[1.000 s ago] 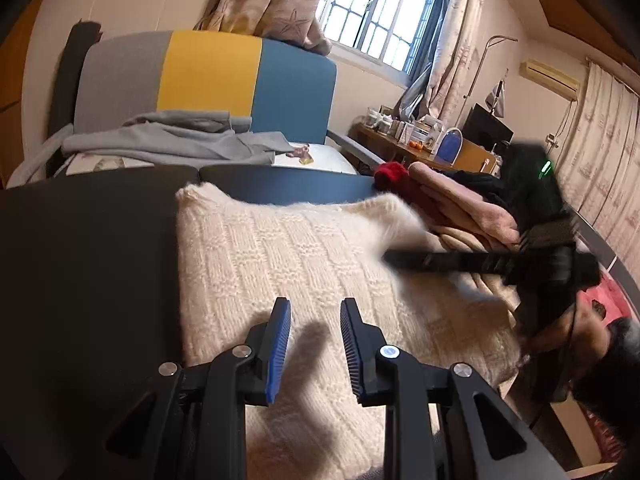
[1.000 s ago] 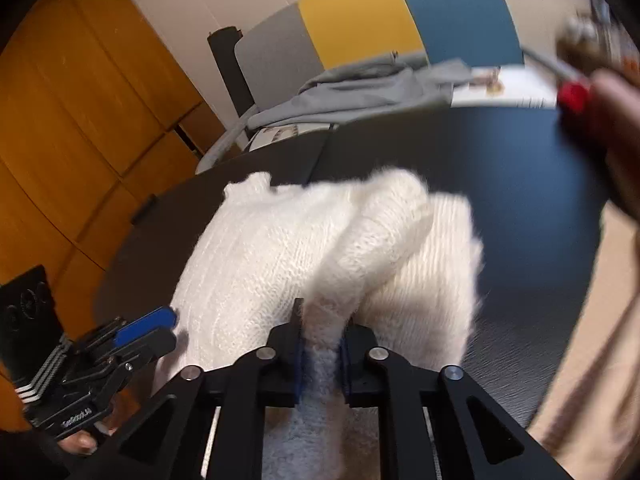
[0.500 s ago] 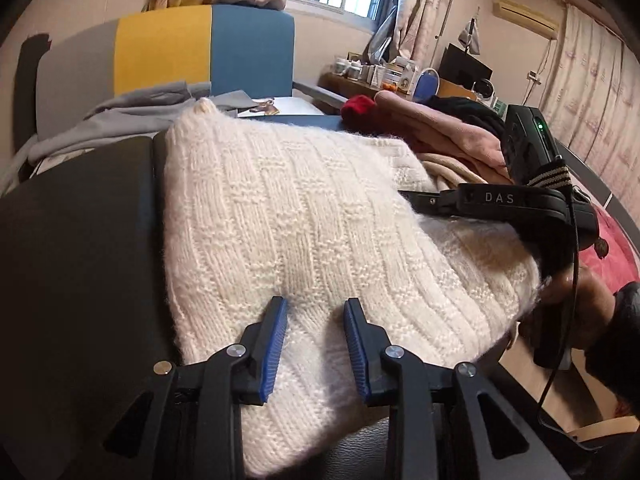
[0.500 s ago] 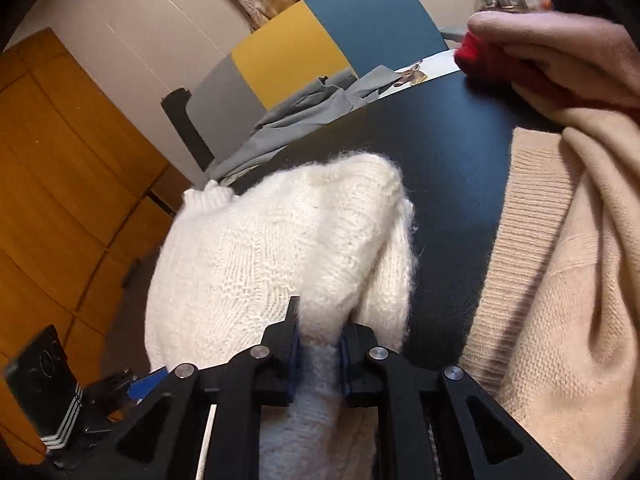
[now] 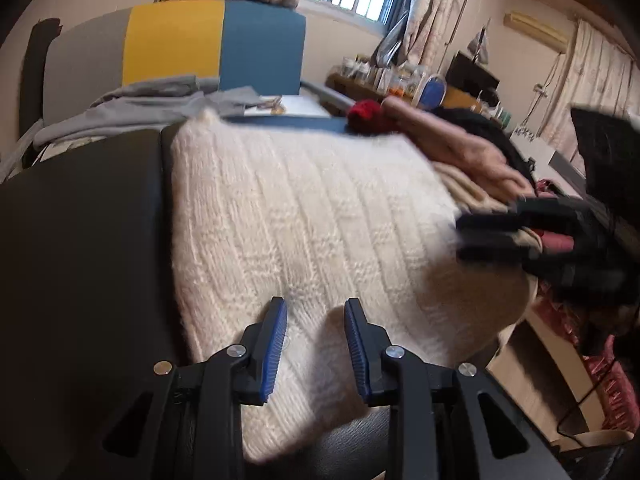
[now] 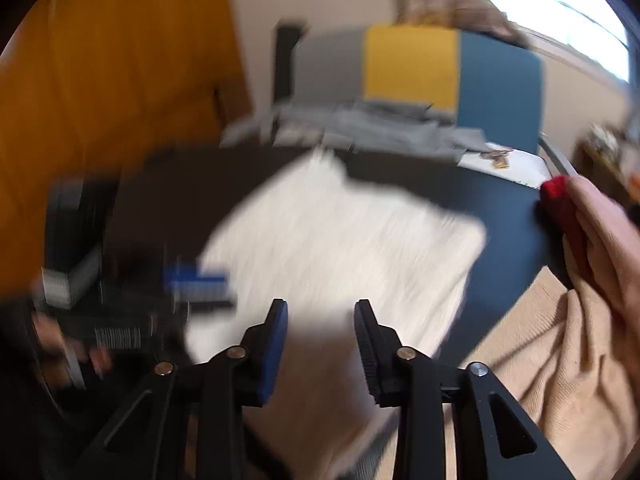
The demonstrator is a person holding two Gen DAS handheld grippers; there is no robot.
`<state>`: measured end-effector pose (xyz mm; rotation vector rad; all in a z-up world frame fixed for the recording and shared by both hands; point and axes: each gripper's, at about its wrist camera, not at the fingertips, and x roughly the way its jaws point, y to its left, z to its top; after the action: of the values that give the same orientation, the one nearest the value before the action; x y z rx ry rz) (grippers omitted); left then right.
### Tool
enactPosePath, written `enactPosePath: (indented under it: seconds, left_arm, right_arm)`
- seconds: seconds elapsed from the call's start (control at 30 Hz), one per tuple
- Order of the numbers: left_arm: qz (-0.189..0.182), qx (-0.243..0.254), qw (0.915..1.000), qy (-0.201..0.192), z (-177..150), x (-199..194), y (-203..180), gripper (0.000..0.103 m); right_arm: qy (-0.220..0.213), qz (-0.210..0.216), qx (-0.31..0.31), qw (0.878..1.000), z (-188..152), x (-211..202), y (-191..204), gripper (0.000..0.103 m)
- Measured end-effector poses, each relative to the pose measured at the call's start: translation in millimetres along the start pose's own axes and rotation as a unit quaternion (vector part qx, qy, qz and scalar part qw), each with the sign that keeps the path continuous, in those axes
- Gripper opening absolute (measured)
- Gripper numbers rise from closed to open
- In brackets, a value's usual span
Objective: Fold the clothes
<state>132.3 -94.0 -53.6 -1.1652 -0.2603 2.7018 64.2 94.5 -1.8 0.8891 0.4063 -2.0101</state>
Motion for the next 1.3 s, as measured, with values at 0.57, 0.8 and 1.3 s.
enactPosePath:
  seconds: [0.57,0.8,1.3]
  left_arm:
    - [-0.070,-0.014,0.9970,-0.030,126,0,74,0.028]
    - [-0.028,0.049,0.9948,0.085,141,84,68,0.031]
    - [0.061,0.005,0.9952,0.076,133,111,58,0.030]
  right_arm:
    - [-0.021,-0.011,0.077,0.997,-63,11,-23,0.034]
    - [-0.028,0.005,0.100,0.995,-66,13,-27,0.034]
    - [-0.024,0.006,0.115,0.993,-63,16,-29,0.036]
